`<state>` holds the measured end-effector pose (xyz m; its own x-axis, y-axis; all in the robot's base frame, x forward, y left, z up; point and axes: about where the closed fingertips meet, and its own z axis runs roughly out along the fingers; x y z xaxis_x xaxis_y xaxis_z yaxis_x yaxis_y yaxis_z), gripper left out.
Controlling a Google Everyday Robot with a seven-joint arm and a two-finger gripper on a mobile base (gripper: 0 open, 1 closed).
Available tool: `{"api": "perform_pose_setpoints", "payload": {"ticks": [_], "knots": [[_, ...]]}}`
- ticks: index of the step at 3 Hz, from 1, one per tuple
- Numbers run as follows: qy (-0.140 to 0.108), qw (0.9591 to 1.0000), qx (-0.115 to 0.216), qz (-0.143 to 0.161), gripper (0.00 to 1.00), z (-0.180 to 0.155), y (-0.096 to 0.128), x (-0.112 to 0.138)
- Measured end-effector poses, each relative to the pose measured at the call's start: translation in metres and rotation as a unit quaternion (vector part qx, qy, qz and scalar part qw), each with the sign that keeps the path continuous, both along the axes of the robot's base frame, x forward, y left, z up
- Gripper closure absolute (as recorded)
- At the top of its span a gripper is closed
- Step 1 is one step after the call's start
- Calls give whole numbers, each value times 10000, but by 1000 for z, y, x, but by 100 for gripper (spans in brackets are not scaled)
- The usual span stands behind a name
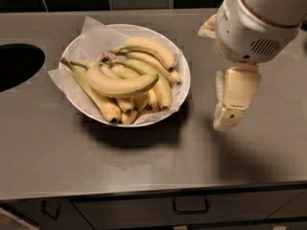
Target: Pick banana from white bowl
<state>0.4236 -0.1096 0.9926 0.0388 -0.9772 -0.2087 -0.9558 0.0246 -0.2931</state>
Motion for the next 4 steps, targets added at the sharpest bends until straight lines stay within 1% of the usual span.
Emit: {"api": "perform_pose_setpoints", "payload": {"ticks": [1,2,3,4], "knots": [[-157,9986,61,510,0,10,47,2],[-222,9952,78,954,0,12,86,4],[-84,9934,156,1138,0,-1,109,12],[71,9924,190,1214,13,-13,121,18]]}}
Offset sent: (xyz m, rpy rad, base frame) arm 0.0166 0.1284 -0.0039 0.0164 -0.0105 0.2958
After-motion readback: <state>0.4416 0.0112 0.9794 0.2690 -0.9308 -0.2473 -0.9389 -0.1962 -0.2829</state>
